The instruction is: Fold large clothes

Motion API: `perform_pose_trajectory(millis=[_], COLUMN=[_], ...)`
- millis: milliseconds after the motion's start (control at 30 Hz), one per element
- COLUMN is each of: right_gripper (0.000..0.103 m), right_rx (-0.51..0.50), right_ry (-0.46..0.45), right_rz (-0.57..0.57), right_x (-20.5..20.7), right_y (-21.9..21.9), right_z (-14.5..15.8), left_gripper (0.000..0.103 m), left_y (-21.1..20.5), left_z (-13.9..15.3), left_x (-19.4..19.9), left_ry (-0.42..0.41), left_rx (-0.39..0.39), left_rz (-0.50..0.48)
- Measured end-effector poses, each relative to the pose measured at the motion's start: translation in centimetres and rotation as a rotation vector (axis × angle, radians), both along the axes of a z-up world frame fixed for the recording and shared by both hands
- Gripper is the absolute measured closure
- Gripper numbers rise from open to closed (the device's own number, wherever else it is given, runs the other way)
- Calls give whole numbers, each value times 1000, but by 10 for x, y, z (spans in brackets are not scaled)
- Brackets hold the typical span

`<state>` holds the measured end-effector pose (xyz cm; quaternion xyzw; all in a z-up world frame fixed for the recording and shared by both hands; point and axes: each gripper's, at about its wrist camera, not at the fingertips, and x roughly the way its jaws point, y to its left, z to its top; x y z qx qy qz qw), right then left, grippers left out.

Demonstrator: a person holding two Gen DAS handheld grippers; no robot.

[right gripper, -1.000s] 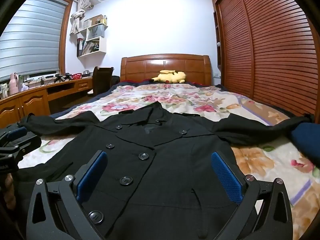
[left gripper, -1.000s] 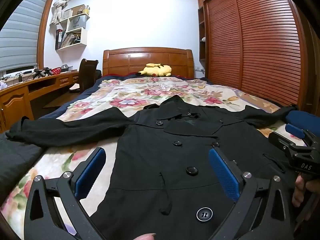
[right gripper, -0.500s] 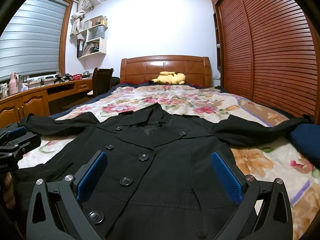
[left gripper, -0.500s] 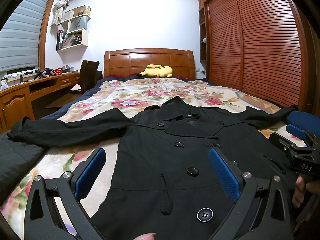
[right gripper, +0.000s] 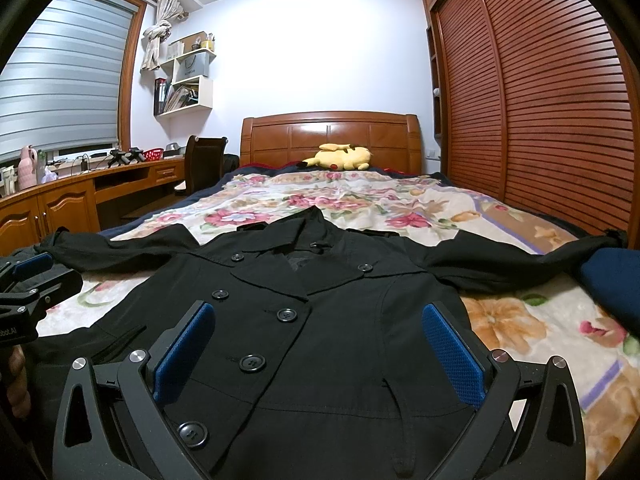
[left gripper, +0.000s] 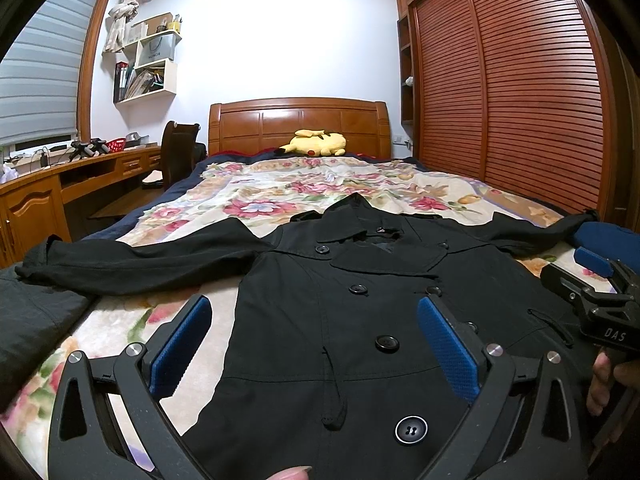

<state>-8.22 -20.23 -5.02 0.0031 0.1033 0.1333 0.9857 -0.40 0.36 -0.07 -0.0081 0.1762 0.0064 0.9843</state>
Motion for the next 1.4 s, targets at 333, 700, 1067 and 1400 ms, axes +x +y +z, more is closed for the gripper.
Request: perform_pose_trajectory(millis=[333,700,1067,1400], right_gripper=[0,0,0,0], right_rx=[6,4,4,3], right_ry=[-10,-13,-14,-14], right_rz=[-3,-4,-3,-3], right_x=[-2,-1,-1,-1], right_y=[-3,-3,-3,-2], right_z=[1,-1,-2,-2], left_gripper=[0,0,0,0], left_y=[5,4,6,7], left_z=[1,1,1,1], left_x=[0,0,0,0], left_ry=[-12,-13,-17,-18], left_rx=[-13,-7,-7,-7], left_rz=[-1,8,11,12])
